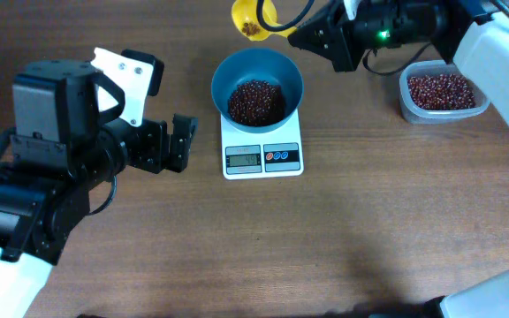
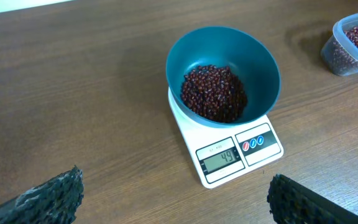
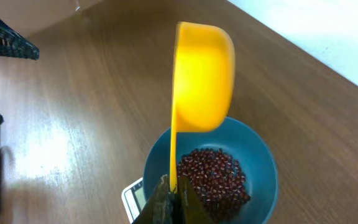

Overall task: Scoop item into bowl and weigh 50g on scale
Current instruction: 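Pour the last few beans until the scale reads 50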

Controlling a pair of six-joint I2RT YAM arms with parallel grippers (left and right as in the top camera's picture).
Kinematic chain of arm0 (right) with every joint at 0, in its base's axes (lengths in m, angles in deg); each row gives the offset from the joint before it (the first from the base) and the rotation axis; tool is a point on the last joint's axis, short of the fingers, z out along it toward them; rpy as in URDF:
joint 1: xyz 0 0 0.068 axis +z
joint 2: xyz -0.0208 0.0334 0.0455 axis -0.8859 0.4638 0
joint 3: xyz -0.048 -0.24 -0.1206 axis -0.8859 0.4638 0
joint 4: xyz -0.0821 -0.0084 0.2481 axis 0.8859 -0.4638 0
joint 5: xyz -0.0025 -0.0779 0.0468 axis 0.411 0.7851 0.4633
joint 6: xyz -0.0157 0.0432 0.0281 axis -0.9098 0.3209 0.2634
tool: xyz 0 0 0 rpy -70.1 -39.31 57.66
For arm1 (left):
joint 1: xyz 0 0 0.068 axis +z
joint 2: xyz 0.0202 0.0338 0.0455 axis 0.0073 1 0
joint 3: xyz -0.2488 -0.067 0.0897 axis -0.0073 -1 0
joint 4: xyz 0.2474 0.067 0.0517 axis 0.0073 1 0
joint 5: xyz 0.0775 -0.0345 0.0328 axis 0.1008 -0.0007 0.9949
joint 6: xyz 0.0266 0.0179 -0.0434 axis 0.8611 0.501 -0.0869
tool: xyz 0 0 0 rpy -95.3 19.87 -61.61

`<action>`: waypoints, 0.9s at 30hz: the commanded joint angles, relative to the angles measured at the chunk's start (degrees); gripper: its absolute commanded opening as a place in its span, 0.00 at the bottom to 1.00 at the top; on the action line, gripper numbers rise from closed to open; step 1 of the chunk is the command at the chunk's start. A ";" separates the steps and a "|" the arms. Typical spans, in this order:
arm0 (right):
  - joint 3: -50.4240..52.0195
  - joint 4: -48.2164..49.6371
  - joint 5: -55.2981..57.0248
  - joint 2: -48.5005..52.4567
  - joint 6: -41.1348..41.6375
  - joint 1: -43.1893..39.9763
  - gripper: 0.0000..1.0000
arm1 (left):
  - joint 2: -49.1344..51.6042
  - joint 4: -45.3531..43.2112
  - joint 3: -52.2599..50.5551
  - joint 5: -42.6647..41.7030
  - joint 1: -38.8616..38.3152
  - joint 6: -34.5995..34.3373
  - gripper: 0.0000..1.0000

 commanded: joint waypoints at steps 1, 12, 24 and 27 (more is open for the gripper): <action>-0.87 -1.84 2.10 -0.83 0.44 -0.24 0.04 | -0.02 -0.13 0.35 -0.61 0.22 0.87 0.99; -0.87 -3.61 1.75 -0.85 0.46 -0.35 0.04 | -0.02 -0.11 0.35 -0.61 0.22 0.87 0.99; -0.87 -3.13 -0.85 -0.85 12.57 -0.42 0.04 | -0.02 -0.13 0.35 -0.61 0.22 0.87 0.99; -0.87 4.87 -0.63 -0.85 28.85 -0.94 0.04 | -0.02 -0.11 0.35 -0.61 0.22 0.87 0.99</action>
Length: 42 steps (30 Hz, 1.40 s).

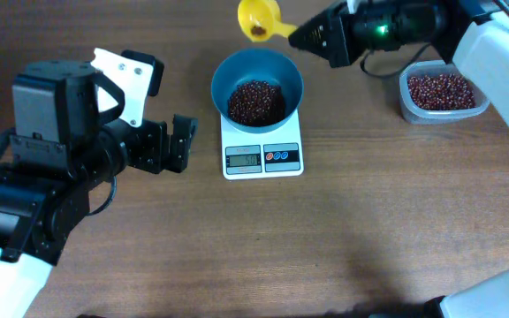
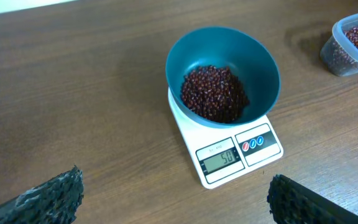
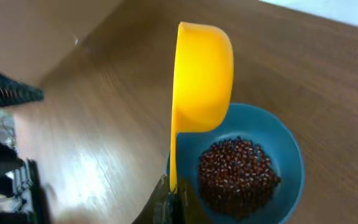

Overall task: Scoop item into bowl and weigh 50g on scale
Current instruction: 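Pour the last few beans until the scale reads 50, then move the scoop over the tub and dump leftover beans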

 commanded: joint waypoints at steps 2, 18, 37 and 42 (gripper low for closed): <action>-0.87 6.69 -1.03 -0.85 16.72 -2.29 0.04 | -0.02 -0.13 0.35 -0.59 0.22 0.87 0.99; -0.87 -26.75 28.37 -0.85 6.97 -32.26 0.04 | -0.02 -0.13 0.35 -0.59 0.22 0.87 0.99; -0.74 -24.35 50.27 0.39 6.97 -23.06 0.04 | -0.02 -0.11 0.35 -0.59 0.22 0.87 0.99; -0.74 -23.28 57.11 0.39 4.63 -20.28 0.04 | -0.02 -0.13 0.35 -0.59 0.22 0.87 0.99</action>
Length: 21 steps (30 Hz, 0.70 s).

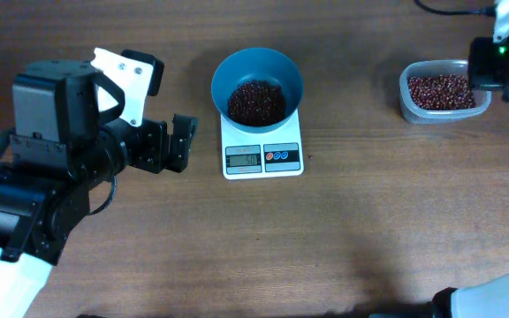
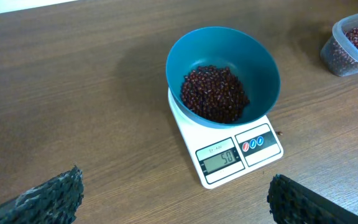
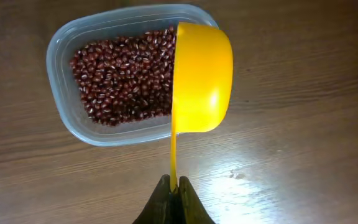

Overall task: Scoop item into bowl and weigh 50g on scale
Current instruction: 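Move the scoop over the tub and dump leftover beans, then lower the scoop onto the table right of the scale and release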

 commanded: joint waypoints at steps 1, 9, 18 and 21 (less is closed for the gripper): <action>-0.11 0.35 2.05 0.35 -0.74 2.03 0.04 | -0.02 -0.09 0.35 -0.59 0.22 0.87 0.99; -3.67 12.33 -34.45 -5.22 4.79 1.95 0.04 | -0.02 -0.09 0.35 -0.59 0.22 0.87 0.99; 1.22 -12.41 -29.49 -27.45 5.75 2.01 0.04 | -0.02 -0.09 0.35 -0.59 0.22 0.87 0.99; 17.81 -1.20 -37.29 -28.02 9.35 1.99 0.04 | -0.02 -0.07 0.35 -0.59 0.22 0.87 0.99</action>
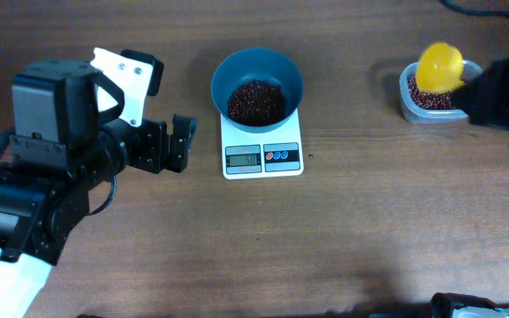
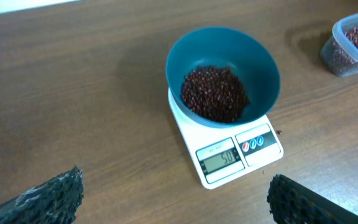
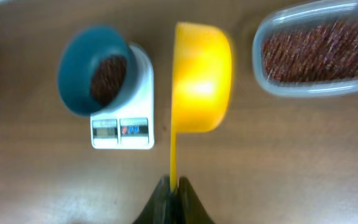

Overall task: Scoop item into bowl and weigh 50g on scale
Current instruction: 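Lower the scoop onto the table right of the scale and release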

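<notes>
A blue bowl (image 1: 257, 81) of dark red beans sits on the white scale (image 1: 262, 158), whose display (image 2: 221, 157) reads 50. My right gripper (image 3: 173, 188) is shut on the thin handle of the yellow scoop (image 3: 201, 77). In the overhead view the yellow scoop (image 1: 438, 66) hangs over the left end of the clear tub of beans (image 1: 415, 102), its underside up. My left gripper (image 2: 169, 198) stands open, low over the table in front of the scale, with nothing between its fingers (image 2: 48, 194).
A single stray bean (image 1: 311, 157) lies on the wood just right of the scale. The clear tub (image 2: 351, 38) stands at the far right of the table. My left arm's bulk (image 1: 60, 150) fills the table's left side.
My right gripper has turned and drawn back with the scoop: the scoop now shows over the tub's left end, and its camera takes in the bowl, scale and tub. The left arm has not moved.
My right gripper held the scoop, with some beans in it, behind the bowl while the scale read 49. Then the scale read 50. Later the scoop was over the tub at the right, and now it is turned underside up there.
</notes>
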Controlling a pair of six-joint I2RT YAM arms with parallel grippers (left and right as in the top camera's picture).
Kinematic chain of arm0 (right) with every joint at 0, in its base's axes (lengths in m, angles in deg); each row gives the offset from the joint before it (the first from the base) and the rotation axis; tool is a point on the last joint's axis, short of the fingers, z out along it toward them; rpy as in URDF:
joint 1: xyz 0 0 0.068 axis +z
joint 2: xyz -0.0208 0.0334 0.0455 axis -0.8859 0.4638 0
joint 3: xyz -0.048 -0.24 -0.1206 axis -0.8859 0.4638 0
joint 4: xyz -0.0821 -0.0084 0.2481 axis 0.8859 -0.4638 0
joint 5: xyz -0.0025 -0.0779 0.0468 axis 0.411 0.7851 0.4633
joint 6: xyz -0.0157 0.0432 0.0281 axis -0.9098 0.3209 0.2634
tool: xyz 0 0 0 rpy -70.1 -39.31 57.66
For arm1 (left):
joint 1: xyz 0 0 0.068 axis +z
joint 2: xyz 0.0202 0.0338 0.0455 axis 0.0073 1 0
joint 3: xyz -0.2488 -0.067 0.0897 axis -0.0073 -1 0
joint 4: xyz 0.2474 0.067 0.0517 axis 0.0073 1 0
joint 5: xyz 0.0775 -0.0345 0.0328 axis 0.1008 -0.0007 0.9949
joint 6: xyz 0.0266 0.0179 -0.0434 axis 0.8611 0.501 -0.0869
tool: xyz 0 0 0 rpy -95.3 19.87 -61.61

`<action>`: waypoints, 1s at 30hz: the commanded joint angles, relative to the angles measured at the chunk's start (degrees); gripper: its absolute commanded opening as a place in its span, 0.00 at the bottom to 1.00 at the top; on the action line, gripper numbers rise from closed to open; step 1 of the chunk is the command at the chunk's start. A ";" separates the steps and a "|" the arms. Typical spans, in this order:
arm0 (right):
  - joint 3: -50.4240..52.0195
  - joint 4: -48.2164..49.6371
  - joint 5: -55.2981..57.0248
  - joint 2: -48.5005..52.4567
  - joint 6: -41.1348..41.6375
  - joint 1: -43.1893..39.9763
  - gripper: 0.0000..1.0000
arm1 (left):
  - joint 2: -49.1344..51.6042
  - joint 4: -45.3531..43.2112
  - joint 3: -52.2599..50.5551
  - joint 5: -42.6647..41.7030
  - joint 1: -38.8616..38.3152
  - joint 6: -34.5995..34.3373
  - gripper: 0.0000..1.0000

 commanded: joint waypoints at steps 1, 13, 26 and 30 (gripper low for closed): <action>18.03 14.82 -13.03 0.13 1.92 0.20 0.04 | -0.02 -0.13 0.33 -0.59 0.22 0.87 0.99; 58.27 43.54 -29.42 0.13 11.52 -12.09 0.04 | -0.02 -0.15 0.33 -0.59 0.22 0.87 0.99; 61.05 47.65 -21.24 0.13 17.84 -16.06 0.99 | -0.02 -0.15 0.33 -0.59 0.22 0.87 0.99; 59.14 47.60 -13.20 0.13 22.27 -16.04 0.99 | -0.02 -0.15 0.33 -0.59 0.22 0.87 0.99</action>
